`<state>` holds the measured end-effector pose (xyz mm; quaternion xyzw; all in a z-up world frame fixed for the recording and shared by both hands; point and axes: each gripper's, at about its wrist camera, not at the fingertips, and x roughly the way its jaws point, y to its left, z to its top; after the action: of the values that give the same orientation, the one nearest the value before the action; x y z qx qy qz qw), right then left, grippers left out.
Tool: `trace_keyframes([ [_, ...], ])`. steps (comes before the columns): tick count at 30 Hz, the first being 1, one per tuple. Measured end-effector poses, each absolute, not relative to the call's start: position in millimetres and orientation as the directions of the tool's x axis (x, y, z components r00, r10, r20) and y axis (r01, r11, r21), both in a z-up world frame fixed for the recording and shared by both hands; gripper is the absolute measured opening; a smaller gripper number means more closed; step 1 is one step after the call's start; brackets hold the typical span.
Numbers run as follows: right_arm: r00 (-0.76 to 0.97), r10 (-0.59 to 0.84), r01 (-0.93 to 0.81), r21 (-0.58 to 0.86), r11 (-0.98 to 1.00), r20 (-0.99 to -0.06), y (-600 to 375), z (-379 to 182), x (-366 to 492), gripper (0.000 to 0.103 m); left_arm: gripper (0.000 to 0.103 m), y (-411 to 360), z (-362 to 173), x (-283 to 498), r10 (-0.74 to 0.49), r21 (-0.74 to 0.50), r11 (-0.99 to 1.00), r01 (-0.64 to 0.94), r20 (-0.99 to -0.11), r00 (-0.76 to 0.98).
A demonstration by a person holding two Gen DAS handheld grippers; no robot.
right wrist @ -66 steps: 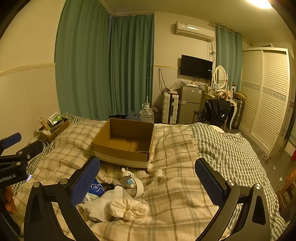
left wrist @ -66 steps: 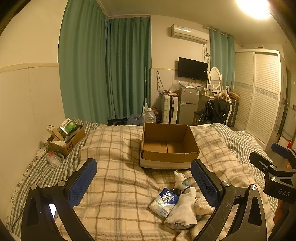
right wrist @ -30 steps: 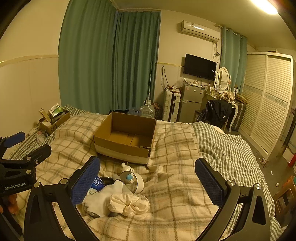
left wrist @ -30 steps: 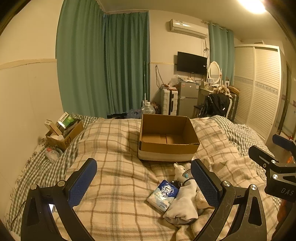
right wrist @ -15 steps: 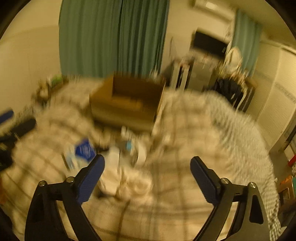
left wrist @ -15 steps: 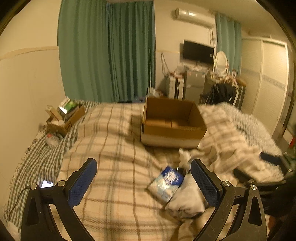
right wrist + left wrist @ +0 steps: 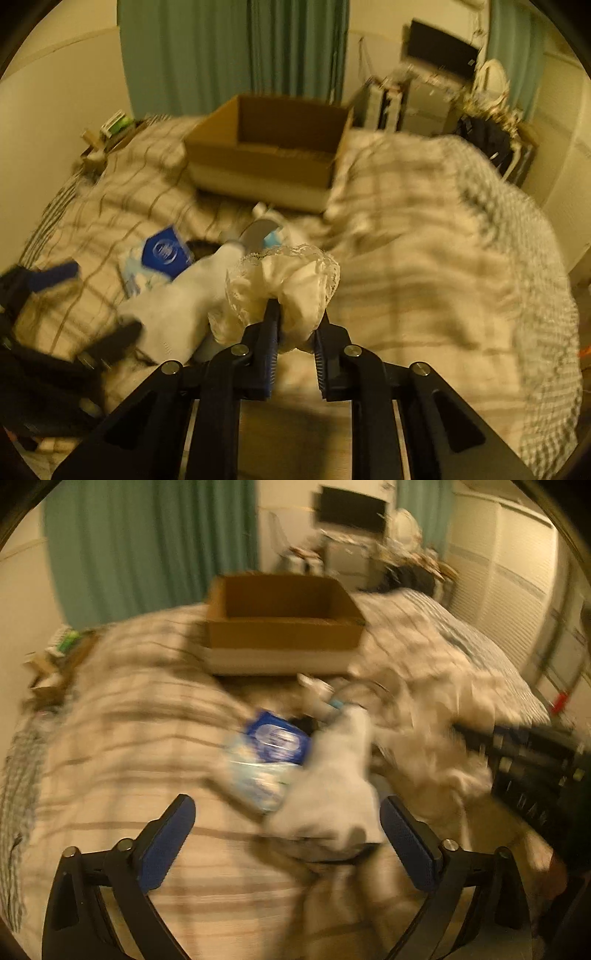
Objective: Organize objects
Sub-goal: 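Grasp the white sock with the left tool while the right tool grasps the lace cloth, then carry both items over the cardboard box and open both tools to drop them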
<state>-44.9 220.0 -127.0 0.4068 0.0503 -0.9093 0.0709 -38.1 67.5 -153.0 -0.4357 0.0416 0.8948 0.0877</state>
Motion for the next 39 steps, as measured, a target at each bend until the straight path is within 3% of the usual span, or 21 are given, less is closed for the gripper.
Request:
trace_keyframes([
  [3, -0.676, -0.094, 0.164, -0.026, -0.986, -0.731, 227.0, -116.1, -41.0, 0.016, 0.075, 84.0, -170.9, -49.0, 0.143, -0.008, -0.969, -0.249, -0.836, -0.53],
  [10, -0.694, -0.093, 0.155, -0.022, -0.988, -0.714, 233.3, -110.4, -34.4, 0.016, 0.048, 84.6, -174.0, -44.5, 0.167, -0.031, -0.965, -0.261, -0.839, -0.518],
  [13, -0.713, -0.09, 0.155, -0.032, -0.987, -0.695, 233.5, -100.6, -26.7, 0.016, 0.042, 78.1, -160.8, -38.7, 0.174, -0.041, -0.967, -0.253, -0.827, -0.534],
  [18, -0.753, -0.094, 0.158, -0.041, -0.987, -0.651, 231.4, -74.2, -11.6, 0.016, 0.036, 72.2, -126.3, -25.2, 0.197, -0.05, -0.966, -0.254, -0.778, -0.597],
  [25, -0.81, -0.107, 0.179, -0.069, -0.981, -0.576, 227.5, -25.2, -6.0, 0.016, 0.035, 57.7, -46.9, -27.9, 0.227, -0.052, -0.965, -0.259, -0.664, -0.713],
  [34, -0.871, -0.152, 0.245, -0.146, -0.958, -0.467, 208.2, 61.4, -70.1, 0.013, 0.035, 52.6, 48.7, -109.1, 0.154, 0.07, -0.971, -0.227, -0.541, -0.827],
  [39, -0.853, -0.202, 0.294, -0.123, -0.948, -0.481, 196.8, 84.0, -149.6, 0.009, 0.035, 52.0, 58.2, -179.8, 0.14, 0.076, -0.973, -0.216, -0.551, -0.823],
])
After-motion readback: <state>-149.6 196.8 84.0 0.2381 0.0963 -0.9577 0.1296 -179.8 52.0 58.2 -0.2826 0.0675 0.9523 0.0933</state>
